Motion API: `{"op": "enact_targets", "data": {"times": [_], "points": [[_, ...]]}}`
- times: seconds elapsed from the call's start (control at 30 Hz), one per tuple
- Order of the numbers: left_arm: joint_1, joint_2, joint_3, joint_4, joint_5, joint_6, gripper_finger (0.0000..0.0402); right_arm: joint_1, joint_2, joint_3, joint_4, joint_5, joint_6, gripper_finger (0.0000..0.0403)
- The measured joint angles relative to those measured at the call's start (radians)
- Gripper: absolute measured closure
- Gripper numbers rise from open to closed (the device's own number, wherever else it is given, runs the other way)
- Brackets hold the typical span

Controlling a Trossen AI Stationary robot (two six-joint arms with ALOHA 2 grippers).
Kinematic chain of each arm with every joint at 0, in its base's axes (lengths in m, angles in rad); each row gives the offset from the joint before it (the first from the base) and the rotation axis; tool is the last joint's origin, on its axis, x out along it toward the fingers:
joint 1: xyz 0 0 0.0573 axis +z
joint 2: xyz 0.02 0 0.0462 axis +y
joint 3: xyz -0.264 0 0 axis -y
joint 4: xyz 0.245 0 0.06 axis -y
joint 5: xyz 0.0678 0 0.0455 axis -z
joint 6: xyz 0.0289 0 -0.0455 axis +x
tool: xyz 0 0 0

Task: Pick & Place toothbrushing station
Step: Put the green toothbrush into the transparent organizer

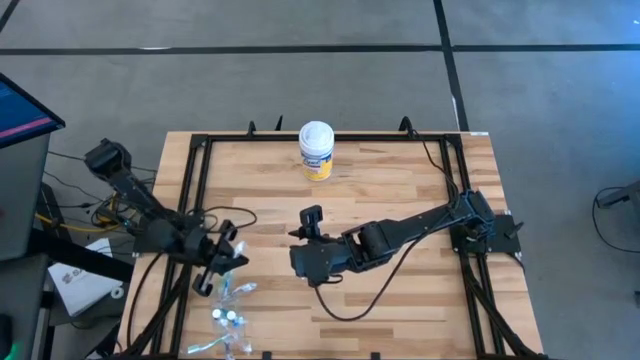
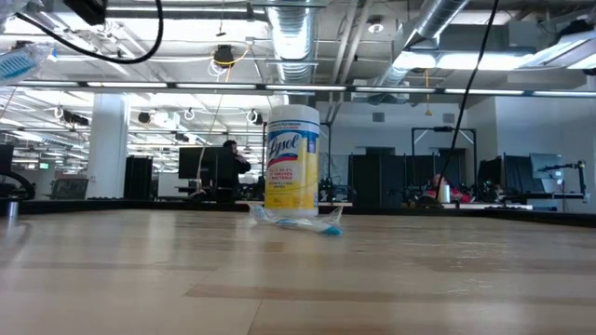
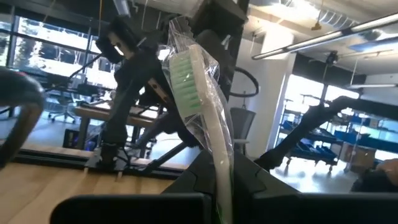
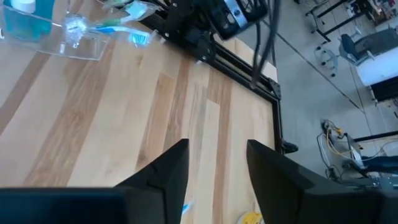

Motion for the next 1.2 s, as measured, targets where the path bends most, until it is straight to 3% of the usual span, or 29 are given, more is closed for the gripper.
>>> {"op": "enact_targets", "data": {"times": [0.3, 0.5, 0.73, 0.9, 1.03, 1.2], "points": [[-0.23, 0.002, 0.0, 0.004, -0.231, 0.113, 0.0398, -0.001, 0.0, 0.0, -0.002, 0.0, 0.008, 0.0261], [-0.316, 0.015, 0.0, 0.006, -0.28, 0.164, 0.0397, -0.001, 0.0, 0.0, -0.002, 0.0, 0.008, 0.026], [-0.322, 0.089, 0.0, 0.059, -0.287, 0.189, 0.0398, -0.005, 0.0, 0.0, -0.002, 0.0, 0.008, 0.0265], [-0.329, 0.128, -0.007, 0.167, -0.215, 0.267, 0.0397, -0.005, 0.0, 0.0, -0.002, 0.0, 0.008, 0.0268], [-0.341, 0.128, -0.078, 0.272, -0.205, 0.268, 0.0398, -0.005, 0.0, 0.0, -0.009, 0.0, 0.015, 0.0268], [-0.34, 0.127, -0.159, 0.409, -0.104, 0.301, 0.0397, -0.005, 0.0, 0.0, -0.027, 0.0, 0.022, 0.0268]]}}
